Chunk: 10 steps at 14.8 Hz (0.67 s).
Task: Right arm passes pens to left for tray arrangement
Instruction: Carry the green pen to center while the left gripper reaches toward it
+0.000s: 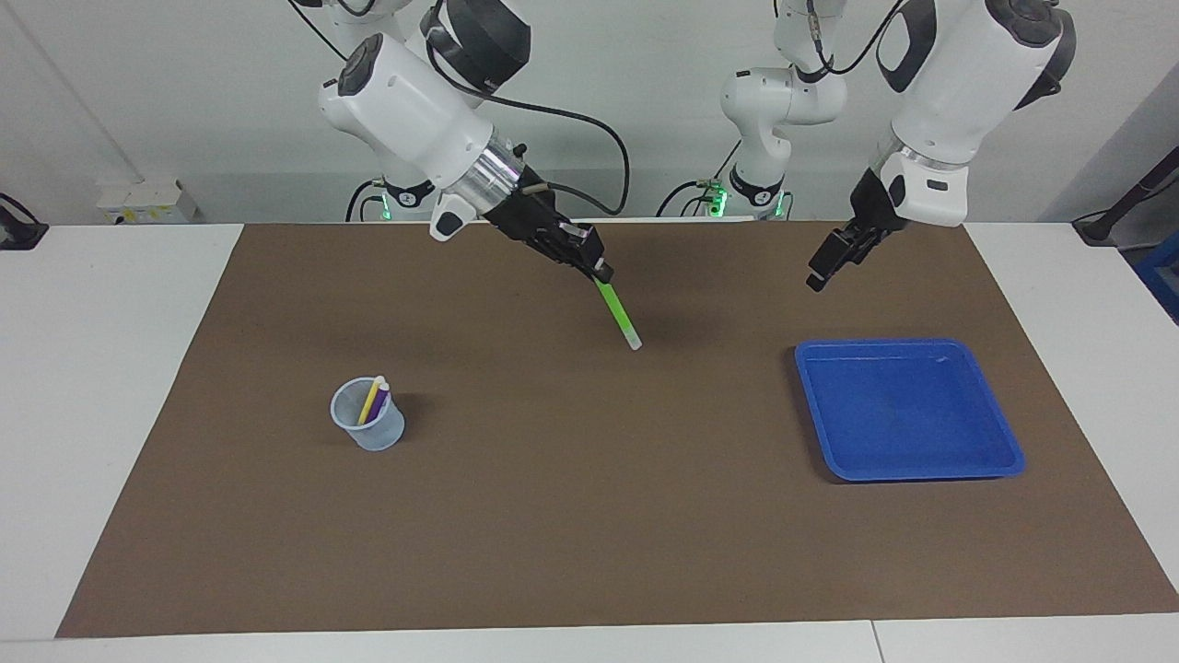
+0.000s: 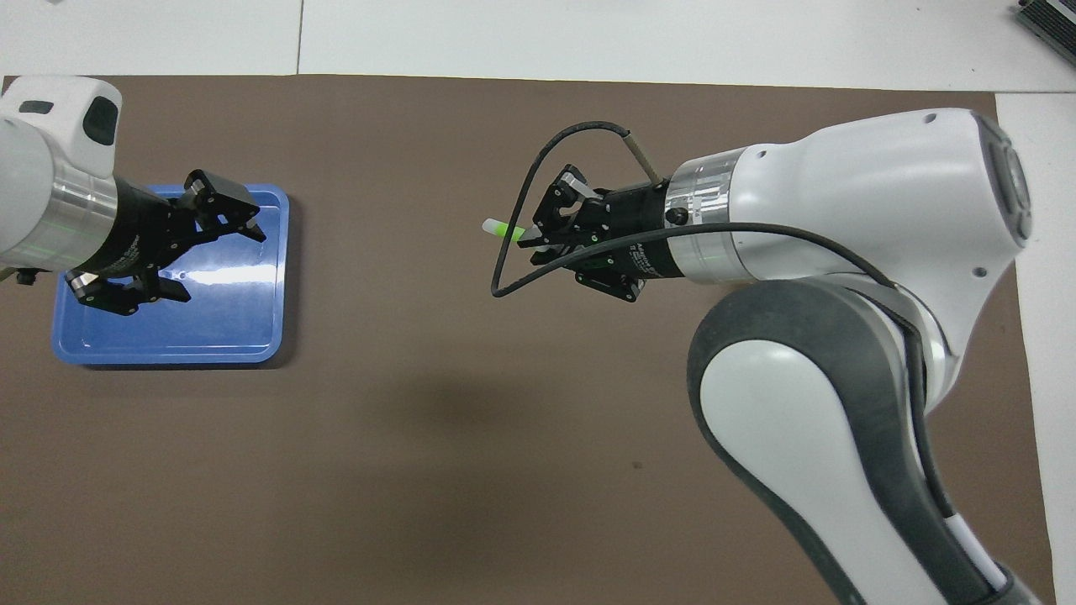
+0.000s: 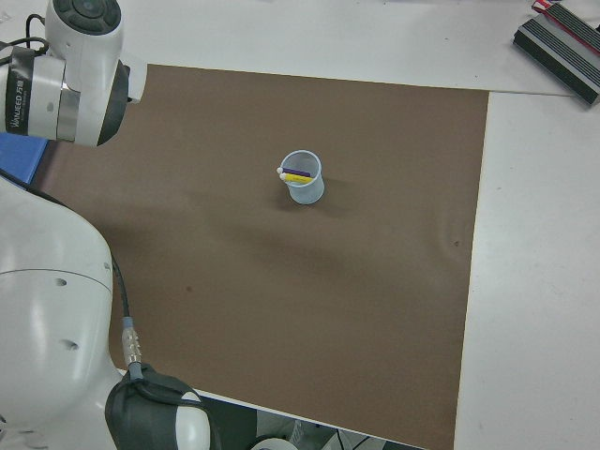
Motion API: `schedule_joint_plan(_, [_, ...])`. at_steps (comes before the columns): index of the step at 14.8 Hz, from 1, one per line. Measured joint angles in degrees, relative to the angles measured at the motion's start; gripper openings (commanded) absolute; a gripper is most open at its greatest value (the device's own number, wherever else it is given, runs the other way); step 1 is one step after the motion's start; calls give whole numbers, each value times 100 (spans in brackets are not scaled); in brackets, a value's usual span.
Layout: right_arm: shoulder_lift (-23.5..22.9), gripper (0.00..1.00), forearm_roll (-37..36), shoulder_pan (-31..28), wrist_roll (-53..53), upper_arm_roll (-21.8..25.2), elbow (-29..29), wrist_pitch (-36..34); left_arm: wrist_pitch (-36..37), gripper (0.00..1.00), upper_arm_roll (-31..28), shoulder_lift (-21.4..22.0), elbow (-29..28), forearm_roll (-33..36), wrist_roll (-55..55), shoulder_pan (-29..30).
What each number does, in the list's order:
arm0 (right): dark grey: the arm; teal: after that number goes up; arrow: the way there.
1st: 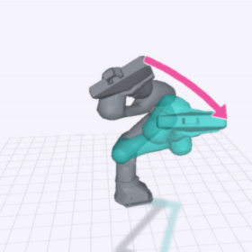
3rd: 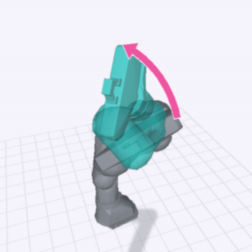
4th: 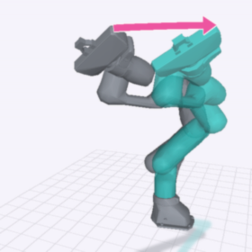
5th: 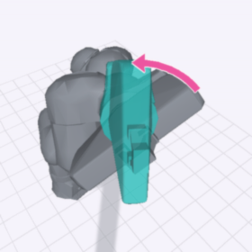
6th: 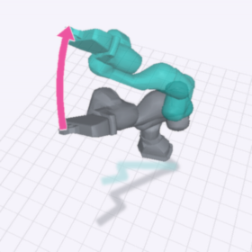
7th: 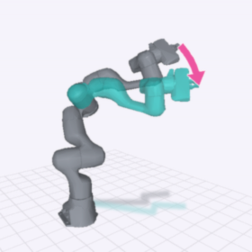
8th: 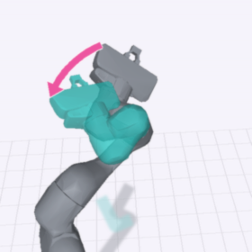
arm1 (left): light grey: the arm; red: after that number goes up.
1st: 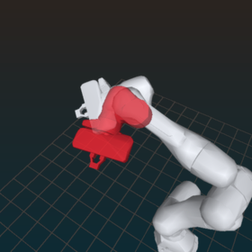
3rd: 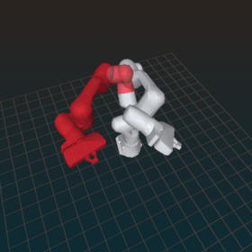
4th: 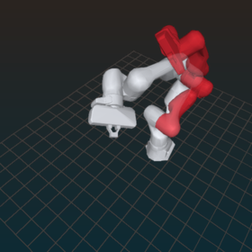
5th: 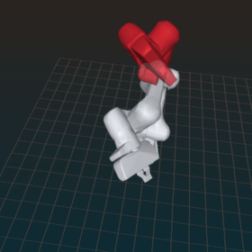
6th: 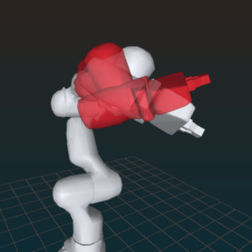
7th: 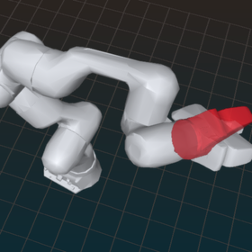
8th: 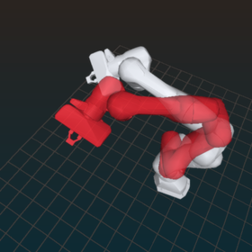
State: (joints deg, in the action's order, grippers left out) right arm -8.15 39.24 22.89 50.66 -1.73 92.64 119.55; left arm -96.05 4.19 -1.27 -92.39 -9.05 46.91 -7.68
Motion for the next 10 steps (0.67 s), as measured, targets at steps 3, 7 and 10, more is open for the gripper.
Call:
schedule_joint_plan(3, [2,10,0,57,206,-1,21,1,-390,100,-1,82,-279,-535,976,-31])
schedule_joint_plan(7, [8,10,0,94,329,-1,27,1,-1093,100,12,292,-846,-721,2642,-499])
schedule_joint_plan(10, [16,10,0,148,387,-1,34,0,-1937,100,32,395,-1192,-841,3972,-1058])
